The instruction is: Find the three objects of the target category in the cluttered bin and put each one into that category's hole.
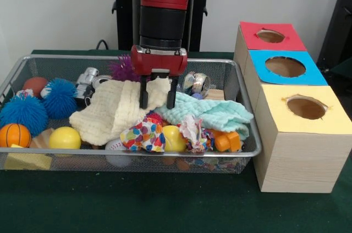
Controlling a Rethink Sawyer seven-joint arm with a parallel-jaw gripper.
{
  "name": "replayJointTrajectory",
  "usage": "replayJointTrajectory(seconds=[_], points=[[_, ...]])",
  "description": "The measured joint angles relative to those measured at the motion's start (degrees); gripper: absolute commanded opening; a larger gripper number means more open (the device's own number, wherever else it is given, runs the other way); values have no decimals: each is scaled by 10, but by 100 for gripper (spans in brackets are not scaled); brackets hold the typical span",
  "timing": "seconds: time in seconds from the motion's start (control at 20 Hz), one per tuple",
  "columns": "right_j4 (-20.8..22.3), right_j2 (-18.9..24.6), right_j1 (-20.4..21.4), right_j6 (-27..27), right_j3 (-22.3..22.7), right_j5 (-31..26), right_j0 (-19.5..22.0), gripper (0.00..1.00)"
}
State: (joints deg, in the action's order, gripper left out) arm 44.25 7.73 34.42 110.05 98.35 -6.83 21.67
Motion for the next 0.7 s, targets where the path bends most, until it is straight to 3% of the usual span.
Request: replayJointTrajectory(seconds=[0.7], points=[[-1, 0, -9, 0, 0, 0, -5, 100]])
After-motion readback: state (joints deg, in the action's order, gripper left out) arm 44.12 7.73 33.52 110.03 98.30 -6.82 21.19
